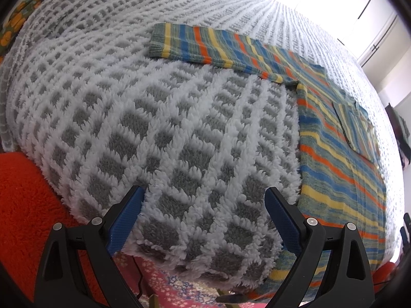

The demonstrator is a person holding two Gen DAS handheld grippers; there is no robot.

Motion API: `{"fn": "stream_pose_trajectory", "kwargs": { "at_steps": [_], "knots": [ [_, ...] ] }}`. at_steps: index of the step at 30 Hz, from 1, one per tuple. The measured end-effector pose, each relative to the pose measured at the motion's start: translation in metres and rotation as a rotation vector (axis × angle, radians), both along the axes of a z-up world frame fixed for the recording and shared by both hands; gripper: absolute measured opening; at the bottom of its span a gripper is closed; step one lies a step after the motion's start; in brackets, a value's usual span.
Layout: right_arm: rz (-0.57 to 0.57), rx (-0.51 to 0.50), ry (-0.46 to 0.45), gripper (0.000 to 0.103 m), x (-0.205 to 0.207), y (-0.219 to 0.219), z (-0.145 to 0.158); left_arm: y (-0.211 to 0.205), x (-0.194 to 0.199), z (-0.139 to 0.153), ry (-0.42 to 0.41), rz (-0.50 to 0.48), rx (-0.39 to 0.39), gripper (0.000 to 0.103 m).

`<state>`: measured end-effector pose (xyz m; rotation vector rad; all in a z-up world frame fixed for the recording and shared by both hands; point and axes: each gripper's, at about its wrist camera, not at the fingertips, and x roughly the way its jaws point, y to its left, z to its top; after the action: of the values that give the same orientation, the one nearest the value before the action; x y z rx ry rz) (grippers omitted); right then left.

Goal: Fold small clothes

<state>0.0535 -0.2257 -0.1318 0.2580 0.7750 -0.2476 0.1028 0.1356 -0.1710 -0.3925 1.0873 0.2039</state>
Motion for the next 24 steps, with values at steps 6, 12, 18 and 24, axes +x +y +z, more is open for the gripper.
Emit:
{"fn": "stream_pose_trajectory", "kwargs": {
  "at_steps": [6, 12, 18, 24],
  "knots": [
    [0.005, 0.001, 0.01, 0.087, 0.003, 0.001, -0.003, -0.001, 0.002, -0.002, 0.005, -0.002, 0.004, 0.096],
    [0.004, 0.001, 0.009, 0.087, 0.003, 0.001, -0.003, -0.001, 0.002, -0.002, 0.005, -0.003, 0.004, 0.096],
    [0.003, 0.001, 0.008, 0.087, 0.003, 0.001, -0.002, 0.012, 0.009, 0.005, 0.006, -0.029, -0.11, 0.096],
    [0.01, -0.008, 0.0, 0.087, 0.0, 0.001, 0.0, 0.121, 0.023, 0.032, -0.197, 0.215, -0.461, 0.095]
  ]
}}
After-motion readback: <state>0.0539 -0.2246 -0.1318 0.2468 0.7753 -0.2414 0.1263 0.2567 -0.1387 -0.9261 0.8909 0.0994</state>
